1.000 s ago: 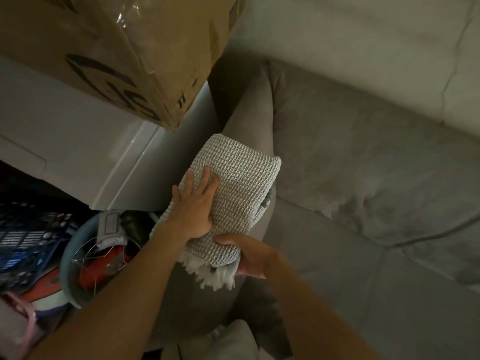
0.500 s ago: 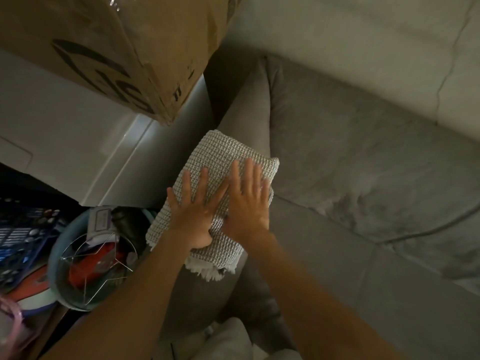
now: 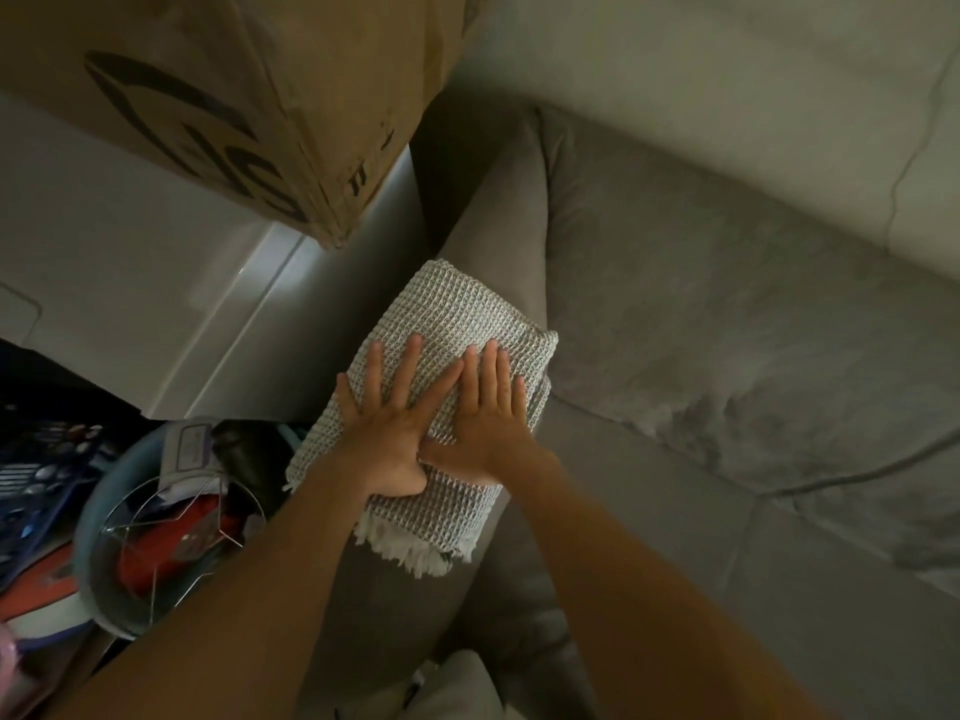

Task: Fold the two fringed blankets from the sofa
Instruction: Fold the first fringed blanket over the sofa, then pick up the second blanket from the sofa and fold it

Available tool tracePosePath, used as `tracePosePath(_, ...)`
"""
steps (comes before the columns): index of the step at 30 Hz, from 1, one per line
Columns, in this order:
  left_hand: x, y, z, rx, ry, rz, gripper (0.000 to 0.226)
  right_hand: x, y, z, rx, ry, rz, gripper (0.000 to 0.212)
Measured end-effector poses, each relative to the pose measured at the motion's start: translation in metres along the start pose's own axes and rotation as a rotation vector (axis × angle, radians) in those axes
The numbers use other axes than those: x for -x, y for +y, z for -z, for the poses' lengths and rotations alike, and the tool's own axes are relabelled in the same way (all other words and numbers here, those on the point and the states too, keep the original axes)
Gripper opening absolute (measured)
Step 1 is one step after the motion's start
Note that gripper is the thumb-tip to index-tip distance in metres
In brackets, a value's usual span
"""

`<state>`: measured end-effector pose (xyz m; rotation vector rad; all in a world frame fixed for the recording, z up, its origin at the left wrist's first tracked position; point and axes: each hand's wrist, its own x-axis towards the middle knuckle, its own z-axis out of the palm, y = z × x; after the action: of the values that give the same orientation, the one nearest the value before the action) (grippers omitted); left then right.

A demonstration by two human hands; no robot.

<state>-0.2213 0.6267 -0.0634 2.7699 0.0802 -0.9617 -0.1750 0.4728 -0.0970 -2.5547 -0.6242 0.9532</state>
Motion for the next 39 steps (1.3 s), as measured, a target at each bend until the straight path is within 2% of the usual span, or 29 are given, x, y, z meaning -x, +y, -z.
tracePosePath(3, 0.006, 0.004, 0.006, -0.004, 0.005, 0.005, 0.141, 0.018, 0.004, 0.014, -0.008, 0.071, 0.054, 0.126)
tracePosePath(4, 0.011, 0.006, 0.009, -0.005, 0.006, 0.006, 0.141, 0.028, 0.005, 0.02, -0.007, 0.107, 0.065, 0.115)
tracePosePath(6, 0.016, 0.011, 0.016, -0.002, 0.0, 0.026, 0.134, 0.045, 0.008, 0.031, -0.027, 0.196, 0.072, 0.083)
tracePosePath(8, 0.025, 0.023, 0.025, -0.025, 0.04, 0.057, 0.112, 0.068, 0.01, 0.044, -0.014, 0.295, 0.041, 0.056)
tracePosePath(11, 0.041, 0.048, 0.036, 0.0, 0.179, 0.097, 0.067, 0.098, 0.012, 0.066, -0.038, 0.305, -0.043, 0.043)
tracePosePath(14, 0.061, 0.08, 0.044, 0.16, 0.262, 0.034, 0.047, 0.133, 0.017, 0.09, -0.118, 0.26, -0.106, 0.039)
tracePosePath(17, 0.082, 0.116, 0.056, 0.515, 0.189, -0.043, 0.035, 0.173, 0.025, 0.106, -0.167, 0.265, -0.119, 0.038)
tracePosePath(21, 0.103, 0.175, 0.061, 0.735, 0.134, -0.096, 0.021, 0.234, 0.055, 0.123, -0.179, 0.348, -0.152, 0.056)
tracePosePath(23, 0.116, 0.214, 0.059, 0.753, 0.144, -0.15, 0.019, 0.274, 0.076, 0.135, -0.216, 0.409, -0.165, 0.059)
tracePosePath(26, 0.14, 0.281, 0.053, 0.779, 0.158, -0.252, 0.015, 0.34, 0.114, 0.152, -0.217, 0.505, -0.186, 0.042)
tracePosePath(28, 0.155, 0.322, 0.049, 0.794, 0.172, -0.311, 0.021, 0.376, 0.139, 0.159, -0.227, 0.568, -0.199, 0.04)
tracePosePath(32, 0.189, 0.423, 0.033, 0.702, 0.233, -0.396, 0.026, 0.466, 0.197, 0.17, -0.246, 0.663, -0.204, 0.045)
tracePosePath(35, 0.221, 0.507, 0.014, 0.662, 0.243, -0.445, 0.03, 0.541, 0.251, 0.174, -0.267, 0.692, -0.192, 0.036)
tracePosePath(39, 0.258, 0.612, -0.016, 0.546, 0.211, -0.535, 0.024, 0.63, 0.323, 0.171, -0.296, 0.765, -0.229, 0.031)
